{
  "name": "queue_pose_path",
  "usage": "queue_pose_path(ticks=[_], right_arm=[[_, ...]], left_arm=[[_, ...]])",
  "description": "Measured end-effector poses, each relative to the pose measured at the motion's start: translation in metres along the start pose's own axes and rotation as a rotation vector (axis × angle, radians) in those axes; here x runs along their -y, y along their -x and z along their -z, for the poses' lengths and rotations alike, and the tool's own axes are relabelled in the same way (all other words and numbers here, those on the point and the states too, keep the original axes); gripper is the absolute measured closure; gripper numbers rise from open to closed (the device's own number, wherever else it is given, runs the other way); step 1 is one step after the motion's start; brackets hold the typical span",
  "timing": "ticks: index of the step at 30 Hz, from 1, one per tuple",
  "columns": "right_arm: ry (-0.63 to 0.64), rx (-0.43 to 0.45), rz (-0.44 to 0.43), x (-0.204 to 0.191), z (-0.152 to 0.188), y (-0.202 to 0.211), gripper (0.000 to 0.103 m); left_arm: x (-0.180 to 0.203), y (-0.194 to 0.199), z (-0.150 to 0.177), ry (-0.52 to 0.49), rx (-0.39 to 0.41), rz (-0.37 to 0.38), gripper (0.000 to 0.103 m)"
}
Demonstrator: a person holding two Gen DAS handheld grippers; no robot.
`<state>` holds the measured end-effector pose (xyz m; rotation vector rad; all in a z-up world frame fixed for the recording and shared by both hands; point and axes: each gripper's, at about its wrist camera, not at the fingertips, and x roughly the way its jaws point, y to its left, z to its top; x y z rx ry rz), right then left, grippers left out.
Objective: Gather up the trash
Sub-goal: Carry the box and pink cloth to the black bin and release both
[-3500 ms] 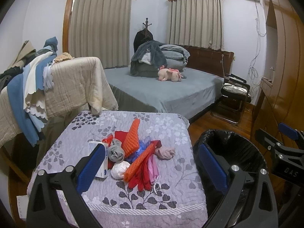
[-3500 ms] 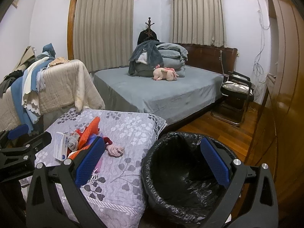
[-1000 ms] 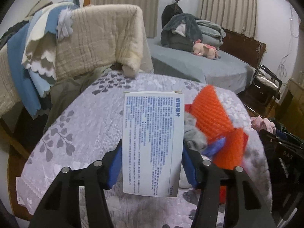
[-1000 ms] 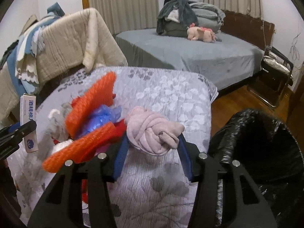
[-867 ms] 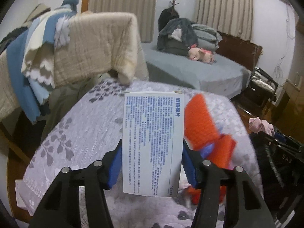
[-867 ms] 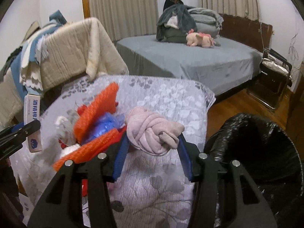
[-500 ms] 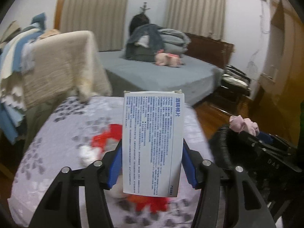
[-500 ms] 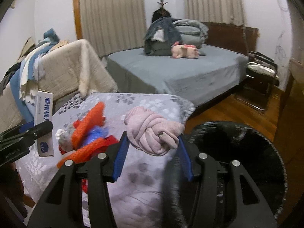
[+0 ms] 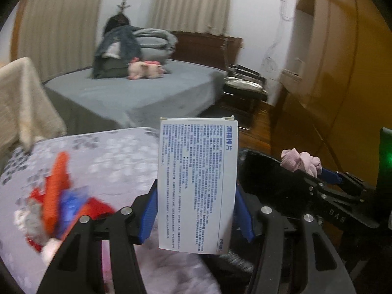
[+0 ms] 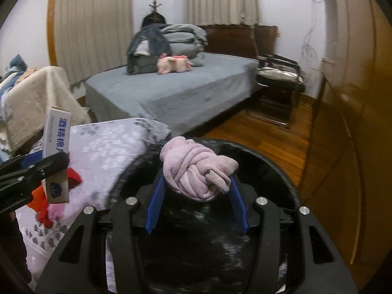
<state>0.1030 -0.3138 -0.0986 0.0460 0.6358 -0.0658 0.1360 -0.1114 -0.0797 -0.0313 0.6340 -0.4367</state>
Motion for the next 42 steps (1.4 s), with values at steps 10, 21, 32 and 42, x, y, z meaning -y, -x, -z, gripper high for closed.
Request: queue_pose_path(ticks=[10, 21, 32, 42], right_arm=[[-0.053, -0.035, 0.080, 0.043, 0.016, -0.007, 0.046], [-0.054, 0.010, 0.103, 0.038, 0.014, -0.002, 0.011], [0.023, 0.032, -0.081, -0.052, -0.008, -0.008, 0.008], [0.114, -0.001, -0.237, -0.145, -0.011, -0.024, 0.008]], left_arm=[[0.053, -0.048, -0.003, -0.061, -0.072, 0.118, 0.042], [0.015, -0.020, -0.005, -0.028, -0.033, 0.037, 0.017], [-0.082, 0.050, 0.018, 0.046, 0.035, -0.245, 0.013], [-0.165, 0.086, 0.051, 0.167, 0.014, -0.421, 0.018]])
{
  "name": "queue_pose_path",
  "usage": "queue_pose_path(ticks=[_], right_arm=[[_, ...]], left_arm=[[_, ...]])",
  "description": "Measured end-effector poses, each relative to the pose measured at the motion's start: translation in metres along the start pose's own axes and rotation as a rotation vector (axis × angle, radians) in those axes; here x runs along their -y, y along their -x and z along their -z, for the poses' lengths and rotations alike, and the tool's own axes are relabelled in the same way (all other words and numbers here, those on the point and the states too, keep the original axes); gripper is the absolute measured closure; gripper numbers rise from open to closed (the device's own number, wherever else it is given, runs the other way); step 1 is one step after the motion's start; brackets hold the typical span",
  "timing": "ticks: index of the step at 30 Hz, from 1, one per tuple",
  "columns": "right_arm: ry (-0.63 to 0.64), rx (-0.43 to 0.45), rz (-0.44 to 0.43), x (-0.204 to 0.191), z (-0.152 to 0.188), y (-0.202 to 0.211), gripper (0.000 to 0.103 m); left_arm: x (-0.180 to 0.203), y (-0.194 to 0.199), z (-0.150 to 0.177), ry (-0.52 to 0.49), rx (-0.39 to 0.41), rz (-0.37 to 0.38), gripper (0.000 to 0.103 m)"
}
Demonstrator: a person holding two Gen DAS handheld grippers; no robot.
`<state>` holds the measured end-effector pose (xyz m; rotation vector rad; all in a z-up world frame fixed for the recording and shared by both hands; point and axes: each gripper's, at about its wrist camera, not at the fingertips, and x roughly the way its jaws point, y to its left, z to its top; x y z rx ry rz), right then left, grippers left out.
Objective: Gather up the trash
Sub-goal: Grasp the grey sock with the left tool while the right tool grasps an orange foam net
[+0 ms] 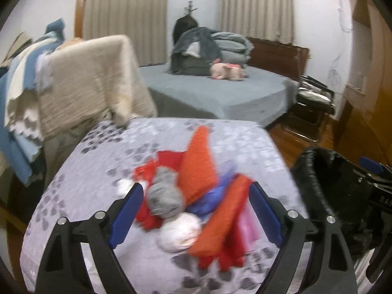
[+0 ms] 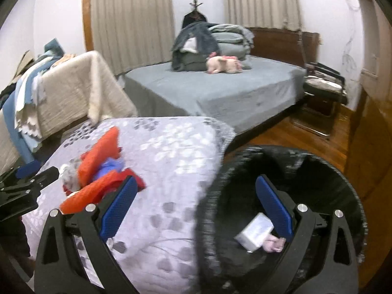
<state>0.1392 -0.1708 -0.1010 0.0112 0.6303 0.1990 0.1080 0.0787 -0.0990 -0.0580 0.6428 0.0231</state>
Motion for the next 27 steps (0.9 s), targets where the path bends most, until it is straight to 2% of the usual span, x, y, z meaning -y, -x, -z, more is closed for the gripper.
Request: queue_pose_path(ticks=[8, 13, 19, 22, 27], right_arm=[[0.044, -0.011, -0.052, -0.042, -0.003, -0.029, 0.008], [0.055, -0.032, -0.060, -0.053, -0.003, -0.048, 0.009], [0.067, -0.044, -0.061, -0.058, -0.004, -0.059, 0.009], [0.073, -0.044, -0.063, -0.061, -0.007, -0.063, 0.009], [0.095, -0.031, -0.081, -0.072, -0.014, -0.066, 0.012]], left_arm=[[-0.040, -0.025, 0.011, 0.049, -0.022, -0.066, 0.027], [-0.045, -0.053, 0.014, 0.054, -0.062, -0.033, 0.039], [-0.041, -0.074, 0.018, 0.062, -0.088, 0.006, 0.045], [-0.038, -0.081, 0.020, 0.063, -0.102, 0.038, 0.054], [-0.039, -0.082, 0.021, 0.080, -0.094, 0.055, 0.060]])
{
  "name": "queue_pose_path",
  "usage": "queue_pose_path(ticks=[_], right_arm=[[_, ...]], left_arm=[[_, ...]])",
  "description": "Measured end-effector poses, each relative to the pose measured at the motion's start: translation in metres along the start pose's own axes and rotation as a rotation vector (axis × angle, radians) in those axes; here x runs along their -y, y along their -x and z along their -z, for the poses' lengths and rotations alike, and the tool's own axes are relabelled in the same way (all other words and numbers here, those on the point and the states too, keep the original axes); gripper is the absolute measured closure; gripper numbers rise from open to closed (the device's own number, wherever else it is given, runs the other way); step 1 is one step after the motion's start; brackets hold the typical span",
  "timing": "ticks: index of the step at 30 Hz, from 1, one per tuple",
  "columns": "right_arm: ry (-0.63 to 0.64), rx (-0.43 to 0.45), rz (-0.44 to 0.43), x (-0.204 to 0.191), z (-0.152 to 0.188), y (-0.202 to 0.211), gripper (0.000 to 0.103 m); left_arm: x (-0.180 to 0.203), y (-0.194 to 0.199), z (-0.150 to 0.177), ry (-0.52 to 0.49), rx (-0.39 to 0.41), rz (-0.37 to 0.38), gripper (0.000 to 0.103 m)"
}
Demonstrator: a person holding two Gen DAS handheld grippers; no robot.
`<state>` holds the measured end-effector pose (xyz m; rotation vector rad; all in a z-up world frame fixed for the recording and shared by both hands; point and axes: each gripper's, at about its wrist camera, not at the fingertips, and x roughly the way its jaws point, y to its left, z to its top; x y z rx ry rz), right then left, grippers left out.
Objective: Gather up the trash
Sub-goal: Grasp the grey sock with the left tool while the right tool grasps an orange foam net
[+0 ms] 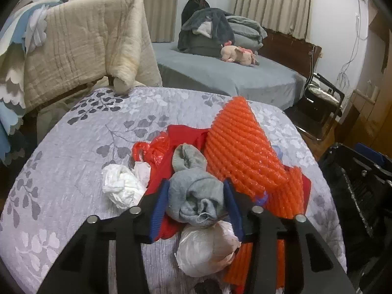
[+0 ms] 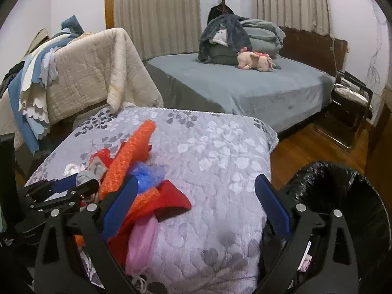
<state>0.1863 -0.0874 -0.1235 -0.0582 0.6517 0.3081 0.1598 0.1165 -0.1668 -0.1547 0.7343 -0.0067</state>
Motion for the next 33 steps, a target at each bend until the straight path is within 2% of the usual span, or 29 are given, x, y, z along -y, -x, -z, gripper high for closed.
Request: queue_pose_path(ticks=[5, 13, 19, 22, 25, 28, 30, 33], right_arm=[[0.015, 0.004, -0.034, -0.010, -0.007, -0.003, 0.019], [0.041, 0.008, -0.106, -0.038, -0.017, -0.009, 0.027], [0.074, -0.024, -0.142, -0.058, -0.016, -0.022, 0.034], [0.075, -0.060, -0.155, -0.065, -0.013, -0.032, 0.041], [0.077, -0.092, -0.175, -0.068, -0.009, -0.039, 0.050], [0.102, -0.117, -0.187, -0.075, -0.006, -0.045, 0.066], [0.112, -0.136, -0.205, -0.079, -0.005, -0.048, 0.081], [0.125, -0.131, -0.210, -0.084, -0.006, -0.047, 0.087]], left_arm=[[-0.006, 0.008, -0.001, 0.022, 0.016, 0.019, 0.065], [-0.019, 0.030, -0.008, 0.054, 0.073, 0.023, 0.065], [-0.027, 0.037, -0.012, 0.042, 0.101, 0.001, 0.065], [-0.031, 0.037, -0.011, 0.039, 0.104, -0.011, 0.065], [-0.037, 0.036, -0.011, 0.049, 0.103, -0.014, 0.065], [-0.040, 0.037, -0.010, 0.050, 0.106, -0.015, 0.065], [-0.040, 0.038, -0.010, 0.047, 0.108, -0.014, 0.065], [-0.041, 0.039, -0.012, 0.047, 0.110, -0.014, 0.065]])
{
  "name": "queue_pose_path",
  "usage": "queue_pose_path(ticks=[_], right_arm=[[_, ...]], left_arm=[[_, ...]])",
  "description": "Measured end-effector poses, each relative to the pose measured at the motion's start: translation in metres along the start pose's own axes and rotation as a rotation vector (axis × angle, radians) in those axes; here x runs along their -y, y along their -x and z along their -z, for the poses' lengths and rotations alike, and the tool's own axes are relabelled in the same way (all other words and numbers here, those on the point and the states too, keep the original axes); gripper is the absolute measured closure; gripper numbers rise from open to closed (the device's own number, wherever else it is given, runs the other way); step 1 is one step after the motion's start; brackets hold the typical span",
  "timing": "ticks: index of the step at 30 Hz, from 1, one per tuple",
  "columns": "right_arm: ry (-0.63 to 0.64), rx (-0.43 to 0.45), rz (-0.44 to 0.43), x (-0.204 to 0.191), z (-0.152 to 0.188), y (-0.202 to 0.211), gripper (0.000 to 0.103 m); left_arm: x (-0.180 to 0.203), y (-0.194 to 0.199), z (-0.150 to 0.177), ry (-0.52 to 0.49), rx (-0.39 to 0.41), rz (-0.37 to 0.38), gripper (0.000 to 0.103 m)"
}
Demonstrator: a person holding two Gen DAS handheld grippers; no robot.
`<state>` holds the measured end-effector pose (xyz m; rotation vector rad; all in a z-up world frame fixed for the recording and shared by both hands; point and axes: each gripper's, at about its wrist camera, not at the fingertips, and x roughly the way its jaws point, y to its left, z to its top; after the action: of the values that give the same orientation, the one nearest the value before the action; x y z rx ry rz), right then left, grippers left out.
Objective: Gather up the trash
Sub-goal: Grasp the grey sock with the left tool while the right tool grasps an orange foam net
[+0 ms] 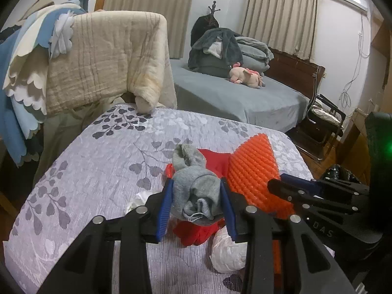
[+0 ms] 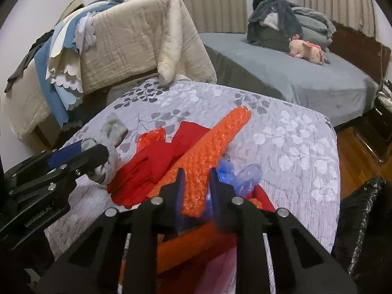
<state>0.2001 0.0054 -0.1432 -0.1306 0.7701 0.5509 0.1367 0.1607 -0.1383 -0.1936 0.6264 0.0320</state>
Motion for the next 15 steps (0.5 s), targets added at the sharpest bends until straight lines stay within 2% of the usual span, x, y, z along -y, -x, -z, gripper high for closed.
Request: queue_pose_path(ticks=[15], right_arm=[[-0.014, 0.125, -0.026, 0.006, -0.024, 0.054, 0.090]], left_arm=[[0.017, 0.028, -0.019, -0.019, 0.059, 0.010, 0.065]])
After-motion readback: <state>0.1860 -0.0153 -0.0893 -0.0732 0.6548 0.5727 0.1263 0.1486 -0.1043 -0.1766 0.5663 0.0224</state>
